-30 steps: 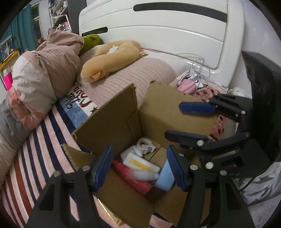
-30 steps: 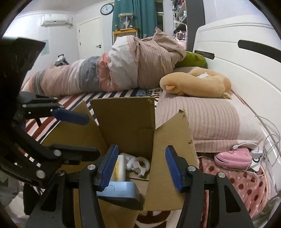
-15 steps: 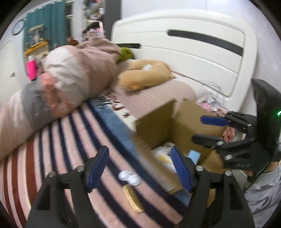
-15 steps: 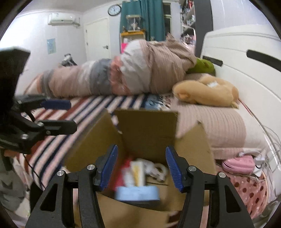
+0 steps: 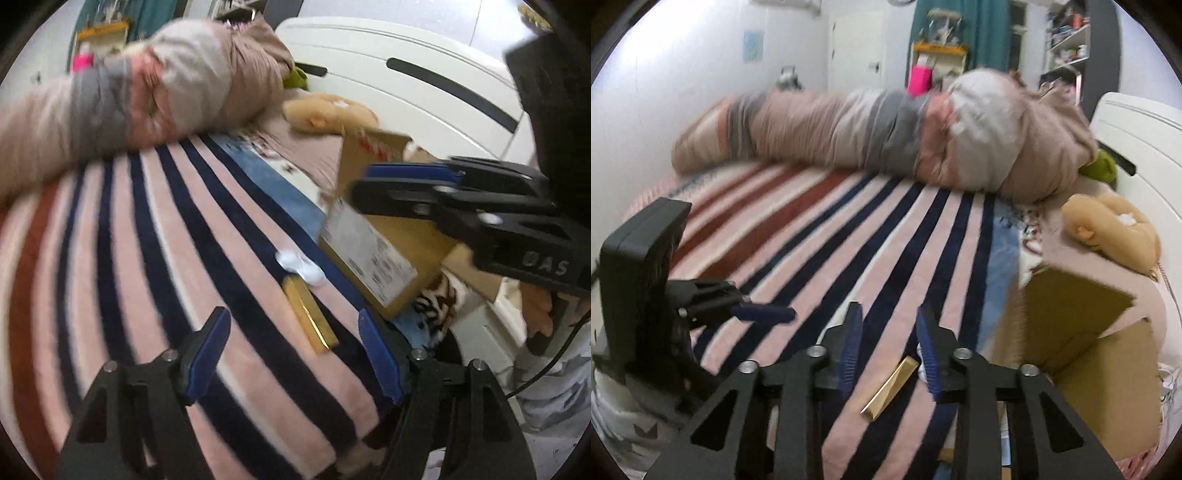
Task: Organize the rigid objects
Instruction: 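Grasp the gold bar with the left gripper while the right grasps the white lens case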
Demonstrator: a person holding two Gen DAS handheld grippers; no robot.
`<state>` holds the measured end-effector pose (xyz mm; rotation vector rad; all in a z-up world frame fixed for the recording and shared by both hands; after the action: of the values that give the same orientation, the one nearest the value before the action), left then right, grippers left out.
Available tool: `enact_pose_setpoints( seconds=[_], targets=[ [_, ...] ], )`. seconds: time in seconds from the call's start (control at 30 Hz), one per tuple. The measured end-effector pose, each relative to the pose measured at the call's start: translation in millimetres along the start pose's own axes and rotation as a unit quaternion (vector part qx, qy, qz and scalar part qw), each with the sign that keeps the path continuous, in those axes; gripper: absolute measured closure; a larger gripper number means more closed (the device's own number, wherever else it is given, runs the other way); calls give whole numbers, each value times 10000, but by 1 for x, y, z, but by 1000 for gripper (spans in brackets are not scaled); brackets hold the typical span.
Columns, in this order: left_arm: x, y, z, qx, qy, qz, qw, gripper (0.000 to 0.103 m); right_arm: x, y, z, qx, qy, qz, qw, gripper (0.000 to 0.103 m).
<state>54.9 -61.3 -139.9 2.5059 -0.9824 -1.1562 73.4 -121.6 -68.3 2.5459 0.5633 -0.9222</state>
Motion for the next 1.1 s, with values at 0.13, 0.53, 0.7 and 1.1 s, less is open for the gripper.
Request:
enact_pose_setpoints(
  seconds=[0.13,0.53,0.7,1.1],
  targets=[
    [31,-5,25,-235,-44,376,9990,50,39,-18,28,-392,-630,421,9964,87],
    [90,-16,26,-573,226,343,9975,71,101,8,87,-493,-1526,1166,9802,87],
    [83,-19,25,-564,291,455,9969,84,104,10,86,-386,-1499,1192,9807,87],
    [53,-38,33,-758,467,396,9952,97,143,9,92,-321,-1689,1443,9745,72]
  ],
)
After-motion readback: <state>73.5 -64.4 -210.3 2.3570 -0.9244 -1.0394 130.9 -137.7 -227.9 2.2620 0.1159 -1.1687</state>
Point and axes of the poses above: each gripper's, at about its wrist camera, not at the fingertips, and x roughly the way its jaws point, y to its right, z to its underside, the point moved 8 cm from there along x, roughly the way its jaws point, and after that the axes turned 14 degrees about z, right-handed, at the moved point
